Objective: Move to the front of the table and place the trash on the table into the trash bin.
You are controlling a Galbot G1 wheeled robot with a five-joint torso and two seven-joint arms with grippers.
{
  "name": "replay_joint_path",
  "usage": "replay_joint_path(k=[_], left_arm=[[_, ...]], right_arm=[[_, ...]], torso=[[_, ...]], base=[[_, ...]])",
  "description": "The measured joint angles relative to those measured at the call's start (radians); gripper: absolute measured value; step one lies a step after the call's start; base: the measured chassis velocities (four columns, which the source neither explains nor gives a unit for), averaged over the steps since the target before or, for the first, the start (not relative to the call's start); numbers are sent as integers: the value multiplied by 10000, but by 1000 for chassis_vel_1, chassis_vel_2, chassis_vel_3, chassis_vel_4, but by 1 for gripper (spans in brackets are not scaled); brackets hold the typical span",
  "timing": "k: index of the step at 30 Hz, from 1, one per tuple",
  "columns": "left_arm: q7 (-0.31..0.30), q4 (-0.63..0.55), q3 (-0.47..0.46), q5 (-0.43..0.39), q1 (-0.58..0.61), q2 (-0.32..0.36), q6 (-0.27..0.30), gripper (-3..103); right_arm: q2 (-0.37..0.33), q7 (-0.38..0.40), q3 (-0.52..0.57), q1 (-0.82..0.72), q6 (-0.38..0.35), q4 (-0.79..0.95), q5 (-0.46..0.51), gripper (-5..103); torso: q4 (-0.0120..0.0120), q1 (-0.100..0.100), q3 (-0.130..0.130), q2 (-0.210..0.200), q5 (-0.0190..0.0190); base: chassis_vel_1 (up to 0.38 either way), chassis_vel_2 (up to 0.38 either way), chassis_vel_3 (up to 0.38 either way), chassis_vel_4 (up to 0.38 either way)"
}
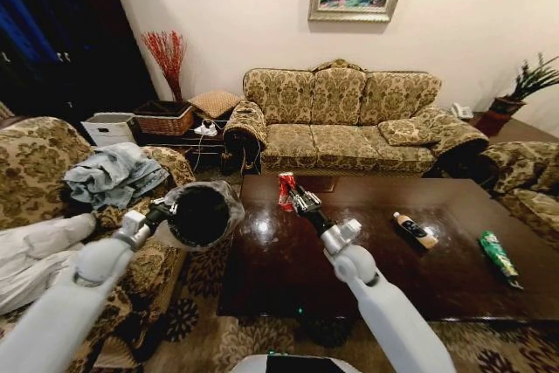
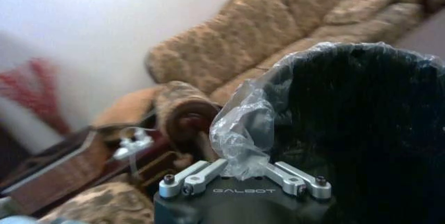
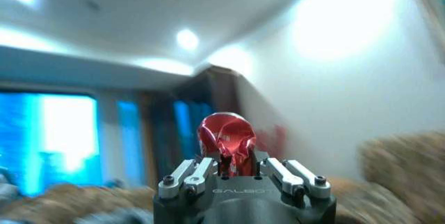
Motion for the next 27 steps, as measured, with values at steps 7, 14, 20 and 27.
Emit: replay_joint_path(k=[7, 14, 20, 27], left_arm=[[-805, -759, 539, -2485, -216, 1269, 1444, 0], [-1962, -1041, 816, -3431, -448, 1045, 1890, 0], [-2232, -974, 1057, -3308, -575, 644, 1888, 0], [-2213, -776, 1120, -3093, -593, 232, 1784, 0]], right_arm=[[23, -1220, -854, 562, 234, -299, 353, 27], [561, -1207, -2186, 1589, 612, -1351, -127, 27], [1245, -1060, -3381, 3075, 916, -2670, -660, 27], [1832, -939, -3890, 3752, 980, -3492, -1404, 35]], torso=[[-5, 2, 2, -1, 5], [-1, 2, 1, -1, -4], [-1, 3, 2, -1, 0], [1, 3, 2, -2, -1]], base=[[0, 0, 0, 0], [0, 0, 0, 0], [0, 0, 0, 0], [0, 0, 0, 0]])
